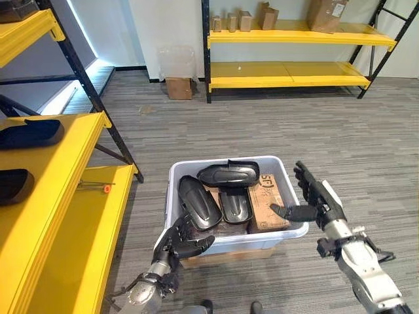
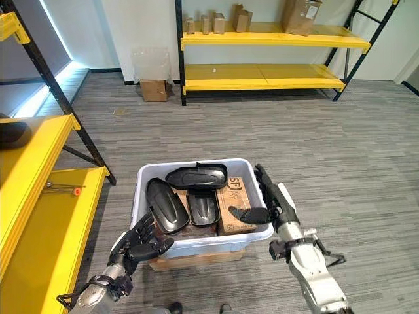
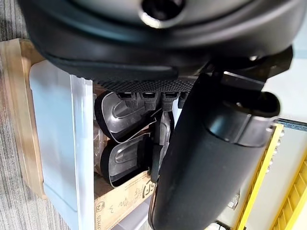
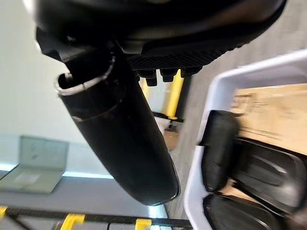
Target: Move parts from the plastic box to the shelf.
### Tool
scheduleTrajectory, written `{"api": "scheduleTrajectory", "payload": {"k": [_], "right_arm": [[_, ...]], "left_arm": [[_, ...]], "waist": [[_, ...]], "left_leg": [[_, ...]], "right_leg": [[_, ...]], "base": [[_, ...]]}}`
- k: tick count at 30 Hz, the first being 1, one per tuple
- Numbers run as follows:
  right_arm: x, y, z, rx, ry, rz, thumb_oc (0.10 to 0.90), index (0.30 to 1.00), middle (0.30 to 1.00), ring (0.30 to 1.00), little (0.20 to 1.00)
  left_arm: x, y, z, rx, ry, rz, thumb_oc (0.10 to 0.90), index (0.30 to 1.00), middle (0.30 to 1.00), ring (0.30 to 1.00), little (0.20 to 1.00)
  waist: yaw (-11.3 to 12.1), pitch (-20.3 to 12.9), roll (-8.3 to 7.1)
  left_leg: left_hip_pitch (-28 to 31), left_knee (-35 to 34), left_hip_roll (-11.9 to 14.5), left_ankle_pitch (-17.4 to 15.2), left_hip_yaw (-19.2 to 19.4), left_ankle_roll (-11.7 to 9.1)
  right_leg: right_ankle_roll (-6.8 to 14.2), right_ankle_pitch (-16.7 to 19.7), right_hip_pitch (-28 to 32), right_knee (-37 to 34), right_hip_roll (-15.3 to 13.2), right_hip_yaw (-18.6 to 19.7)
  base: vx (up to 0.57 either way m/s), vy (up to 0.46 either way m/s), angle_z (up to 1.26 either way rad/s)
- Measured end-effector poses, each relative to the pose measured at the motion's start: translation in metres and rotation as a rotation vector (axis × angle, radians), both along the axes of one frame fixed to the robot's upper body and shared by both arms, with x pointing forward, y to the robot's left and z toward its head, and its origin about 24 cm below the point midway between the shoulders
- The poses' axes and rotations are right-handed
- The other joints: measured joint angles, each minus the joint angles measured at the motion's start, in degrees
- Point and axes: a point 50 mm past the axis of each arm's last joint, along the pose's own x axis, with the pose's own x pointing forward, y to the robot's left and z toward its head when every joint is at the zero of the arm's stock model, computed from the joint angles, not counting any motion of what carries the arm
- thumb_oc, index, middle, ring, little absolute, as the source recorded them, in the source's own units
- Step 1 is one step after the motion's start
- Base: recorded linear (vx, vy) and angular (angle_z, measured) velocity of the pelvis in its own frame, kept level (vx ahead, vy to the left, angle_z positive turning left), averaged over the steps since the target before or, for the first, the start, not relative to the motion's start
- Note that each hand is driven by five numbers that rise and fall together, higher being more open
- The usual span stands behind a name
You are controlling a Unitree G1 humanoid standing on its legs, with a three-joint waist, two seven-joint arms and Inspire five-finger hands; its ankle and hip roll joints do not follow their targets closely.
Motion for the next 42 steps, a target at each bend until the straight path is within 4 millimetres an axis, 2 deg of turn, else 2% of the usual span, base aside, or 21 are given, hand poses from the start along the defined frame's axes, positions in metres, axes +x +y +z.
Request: {"api": "scheduleTrajectory", "payload": {"k": [1, 4, 5, 10, 12, 16, 18, 22, 25, 27, 29, 32, 36, 38, 40, 42], "right_arm": [[0.004, -0.001, 0.007, -0.03, -0.023, 0.008, 0.9, 1.0, 1.0, 1.0, 1.0], [0.023, -0.011, 0.046, -0.289, -0.116, 0.073, 0.9, 1.0, 1.0, 1.0, 1.0], [0.027, -0.011, 0.051, -0.315, -0.13, 0.081, 0.9, 1.0, 1.0, 1.0, 1.0], [0.049, -0.005, 0.064, -0.492, -0.131, 0.148, 0.9, 1.0, 1.0, 1.0, 1.0], [0.055, -0.006, 0.068, -0.546, -0.127, 0.163, 0.9, 1.0, 1.0, 1.0, 1.0], [0.063, -0.003, 0.079, -0.647, -0.147, 0.202, 0.9, 1.0, 1.0, 1.0, 1.0], [0.069, -0.003, 0.09, -0.809, -0.147, 0.247, 0.9, 1.0, 1.0, 1.0, 1.0], [0.083, -0.012, 0.093, -1.002, -0.124, 0.24, 0.9, 1.0, 1.0, 1.0, 1.0], [0.089, -0.023, 0.1, -1.102, -0.108, 0.205, 0.9, 1.0, 1.0, 1.0, 1.0], [0.09, -0.027, 0.098, -1.155, -0.086, 0.205, 0.9, 1.0, 1.0, 1.0, 1.0], [0.089, -0.027, 0.092, -1.193, -0.064, 0.227, 0.9, 1.0, 1.0, 1.0, 1.0], [0.089, -0.029, 0.089, -1.214, -0.057, 0.241, 0.9, 1.0, 1.0, 1.0, 1.0], [0.089, -0.043, 0.087, -1.267, -0.025, 0.208, 0.9, 1.0, 1.0, 1.0, 1.0], [0.09, -0.048, 0.093, -1.301, -0.025, 0.189, 0.9, 1.0, 1.0, 1.0, 1.0], [0.095, -0.049, 0.108, -1.362, -0.062, 0.163, 0.9, 1.0, 1.0, 1.0, 1.0], [0.096, -0.053, 0.119, -1.437, -0.072, 0.15, 0.9, 1.0, 1.0, 1.0, 1.0]], "left_arm": [[0.0, 0.0, 0.0, 0.0, 0.001, 0.0, 0.9, 1.0, 1.0, 1.0, 1.0], [-0.005, 0.008, -0.002, 0.027, 0.024, -0.02, 0.9, 1.0, 1.0, 1.0, 1.0], [-0.007, 0.009, -0.003, 0.03, 0.03, -0.022, 0.9, 1.0, 1.0, 1.0, 1.0], [-0.006, 0.01, -0.001, 0.033, 0.027, -0.031, 0.9, 1.0, 1.0, 1.0, 1.0], [-0.006, 0.012, 0.0, 0.045, 0.024, -0.044, 0.9, 1.0, 1.0, 1.0, 1.0], [-0.009, 0.013, -0.001, 0.049, 0.033, -0.048, 0.9, 1.0, 1.0, 1.0, 1.0], [-0.008, 0.012, 0.003, 0.043, 0.016, -0.07, 0.9, 1.0, 1.0, 1.0, 1.0], [-0.002, 0.015, 0.009, 0.069, -0.008, -0.11, 0.9, 1.0, 1.0, 1.0, 1.0], [0.007, 0.015, 0.017, 0.073, -0.052, -0.116, 0.9, 1.0, 1.0, 1.0, 1.0], [0.01, 0.015, 0.019, 0.077, -0.065, -0.115, 0.9, 1.0, 1.0, 1.0, 1.0], [0.011, 0.018, 0.02, 0.085, -0.069, -0.111, 0.9, 1.0, 1.0, 1.0, 1.0], [0.013, 0.02, 0.023, 0.098, -0.079, -0.113, 0.9, 1.0, 1.0, 1.0, 1.0], [0.022, 0.012, 0.028, 0.096, -0.112, -0.148, 0.9, 1.0, 1.0, 1.0, 1.0], [0.028, 0.009, 0.032, 0.095, -0.134, -0.16, 0.9, 1.0, 1.0, 1.0, 1.0], [0.033, 0.007, 0.037, 0.095, -0.159, -0.166, 0.9, 1.0, 1.0, 1.0, 1.0], [0.037, 0.005, 0.04, 0.095, -0.174, -0.174, 0.9, 1.0, 1.0, 1.0, 1.0]], "waist": [[0.7, 0.0, -0.06], [1.7, 0.0, -0.33], [2.1, 0.0, -0.3], [2.7, 0.2, -0.61], [3.6, 0.4, -1.08], [4.4, 1.0, -1.03], [4.6, 3.6, -0.74], [5.7, 6.5, -0.35], [7.6, 10.1, 0.88], [7.8, 12.3, 1.87], [8.8, 13.3, 2.14], [8.9, 14.5, 2.2], [8.8, 15.6, 2.37], [9.0, 15.9, 2.25], [8.9, 17.6, 2.38], [8.9, 18.0, 2.39]], "left_leg": [[0.0, -0.4, 0.0, 0.2, -0.1, 0.0], [-1.1, -0.8, -0.1, 0.7, -1.9, -0.3], [-1.2, -0.8, -0.1, 0.8, -2.2, -0.3], [-2.0, -1.7, -0.3, 1.8, -4.3, -0.8], [-1.9, -2.6, -0.2, 2.5, -5.0, -1.1], [-2.7, -2.8, -0.3, 2.9, -6.3, -1.3], [-3.1, -2.8, -0.4, 3.2, -6.8, -1.4], [-6.1, -2.5, -0.4, 4.2, -8.5, -2.1], [-9.2, -2.3, -0.5, 5.5, -9.3, -2.8], [-10.1, -2.3, -0.6, 6.1, -10.7, -3.1], [-10.5, -2.3, -0.6, 6.2, -11.2, -3.3], [-11.0, -2.3, -0.7, 6.5, -12.3, -3.7], [-12.2, -2.0, -1.0, 7.0, -14.2, -4.2], [-13.2, -1.7, -1.0, 7.2, -14.5, -4.5], [-13.5, -1.6, -1.0, 7.5, -14.8, -4.8], [-14.4, -1.8, -1.0, 8.0, -15.7, -5.2]], "right_leg": [[-0.1, 0.2, 0.0, -0.3, 0.0, -0.2], [-0.1, 0.6, 0.1, -1.5, 0.0, -2.1], [-0.1, 0.5, 0.2, -1.6, 0.0, -2.5], [-0.2, 0.6, 0.2, -2.2, -0.1, -4.6], [-0.3, 0.6, 0.2, -2.3, -0.1, -5.4], [-0.5, 0.4, -0.1, -2.3, 0.0, -6.5], [-0.6, 0.5, -0.2, -2.3, 0.0, -7.0], [-0.8, 0.4, -3.1, -0.9, 0.0, -8.6], [-1.2, -0.1, -6.9, 1.8, -0.2, -9.5], [-1.2, -0.1, -7.4, 2.1, -0.3, -10.8], [-1.6, -0.7, -8.2, 3.2, -0.4, -11.1], [-1.7, -1.2, -8.6, 4.3, -0.4, -12.1], [-2.2, -1.9, -9.4, 5.6, -0.7, -13.7], [-2.3, -2.3, -10.8, 6.8, -0.8, -14.0], [-2.7, -2.6, -11.4, 7.9, -0.9, -14.2], [-2.9, -2.8, -12.4, 8.6, -0.9, -14.8]], "base": [[0.04, -0.029, 0.11], [0.04, -0.031, 0.29], [0.01, -0.018, 0.14], [-0.01, -0.031, 0.22], [-0.01, -0.025, 0.21], [-0.02, -0.02, 0.15], [-0.06, -0.043, 0.13], [-0.14, -0.024, 0.2], [-0.11, -0.027, 0.2], [-0.1, -0.02, 0.26], [-0.09, -0.032, 0.18], [-0.09, -0.036, 0.18], [-0.07, -0.043, 0.22], [-0.04, -0.048, 0.12], [-0.03, -0.067, 0.05], [-0.02, -0.061, 0.16]]}}
